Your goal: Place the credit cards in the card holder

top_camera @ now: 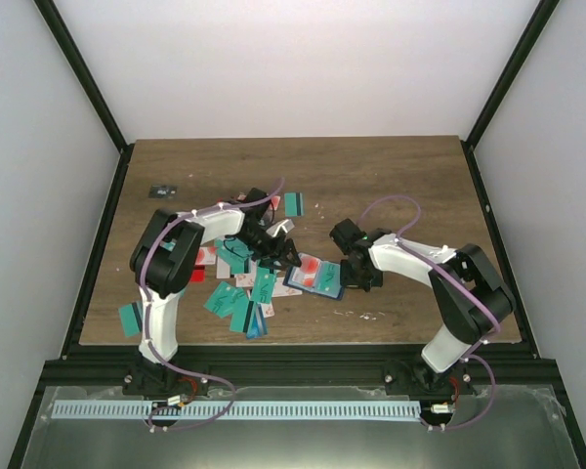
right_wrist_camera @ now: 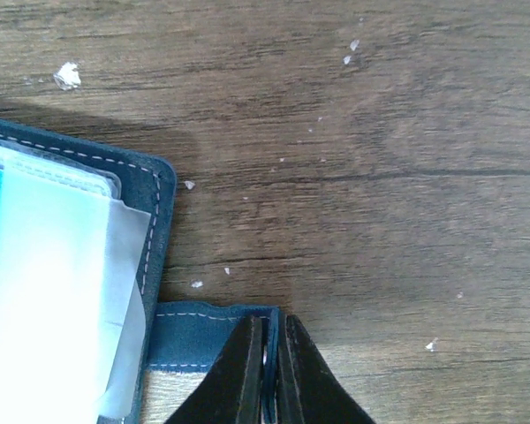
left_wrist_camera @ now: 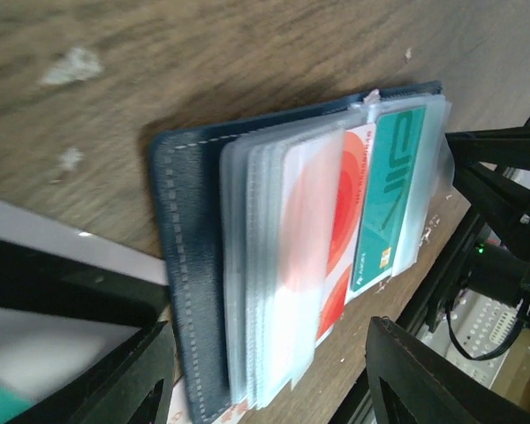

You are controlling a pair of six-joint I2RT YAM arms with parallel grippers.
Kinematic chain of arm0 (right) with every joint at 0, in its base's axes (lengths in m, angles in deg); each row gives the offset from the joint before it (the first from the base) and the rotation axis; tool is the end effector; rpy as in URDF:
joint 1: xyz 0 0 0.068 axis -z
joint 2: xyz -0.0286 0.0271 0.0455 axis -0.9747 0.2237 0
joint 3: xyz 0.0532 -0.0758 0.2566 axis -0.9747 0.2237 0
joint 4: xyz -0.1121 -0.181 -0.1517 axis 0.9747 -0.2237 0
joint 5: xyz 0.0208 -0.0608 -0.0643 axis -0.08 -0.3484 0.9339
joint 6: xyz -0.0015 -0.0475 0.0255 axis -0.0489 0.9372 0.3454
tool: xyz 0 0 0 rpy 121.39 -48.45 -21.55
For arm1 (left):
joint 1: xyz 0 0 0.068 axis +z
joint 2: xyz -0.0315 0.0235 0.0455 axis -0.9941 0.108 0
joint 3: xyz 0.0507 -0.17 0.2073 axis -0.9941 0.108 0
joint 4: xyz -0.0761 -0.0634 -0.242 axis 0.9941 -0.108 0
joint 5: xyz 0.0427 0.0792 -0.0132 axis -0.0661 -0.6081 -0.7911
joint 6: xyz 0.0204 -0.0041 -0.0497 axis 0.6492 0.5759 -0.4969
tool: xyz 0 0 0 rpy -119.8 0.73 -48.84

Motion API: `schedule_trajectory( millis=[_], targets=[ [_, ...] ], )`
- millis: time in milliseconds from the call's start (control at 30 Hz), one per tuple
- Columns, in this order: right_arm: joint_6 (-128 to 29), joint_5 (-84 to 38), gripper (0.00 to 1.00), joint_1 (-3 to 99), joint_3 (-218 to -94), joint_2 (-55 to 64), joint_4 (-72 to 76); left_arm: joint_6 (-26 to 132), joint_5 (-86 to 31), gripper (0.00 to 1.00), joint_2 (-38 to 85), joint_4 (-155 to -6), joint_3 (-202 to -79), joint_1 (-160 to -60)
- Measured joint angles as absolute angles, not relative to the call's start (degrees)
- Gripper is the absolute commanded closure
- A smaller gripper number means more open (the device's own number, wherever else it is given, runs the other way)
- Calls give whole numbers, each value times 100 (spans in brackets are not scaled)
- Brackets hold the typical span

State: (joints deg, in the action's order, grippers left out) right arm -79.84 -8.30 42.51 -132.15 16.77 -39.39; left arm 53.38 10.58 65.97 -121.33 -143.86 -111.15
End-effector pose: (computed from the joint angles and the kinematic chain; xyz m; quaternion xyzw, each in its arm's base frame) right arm 0.2258 0.1506 0.1515 0.0256 0.9962 -0.0114 0.0826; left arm 0.3254 -0.1972 0.1294 -0.1564 -0.9040 0.3929 0.0633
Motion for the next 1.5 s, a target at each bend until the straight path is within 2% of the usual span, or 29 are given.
schedule_trajectory(
  millis=[567,1267,1400,1500],
  targets=[
    [-7875,-1191,99,4290,-13207,1695,-3570,4877,1467,40,6700,-11639,-14340,-11262],
    [-7811,-1208,99,4351,-13209,1710,-3561,3771,2545,41,6182,-10362,-14332,-11764],
    [-7811,-1276,99,4404,-13202,1704,-3550,3594,2601,45,6313,-10111,-14332,-11933],
    [-7811,-1435,99,4524,-13110,1634,-3452,3476,2597,53,6438,-9940,-14332,-12049]
  ],
)
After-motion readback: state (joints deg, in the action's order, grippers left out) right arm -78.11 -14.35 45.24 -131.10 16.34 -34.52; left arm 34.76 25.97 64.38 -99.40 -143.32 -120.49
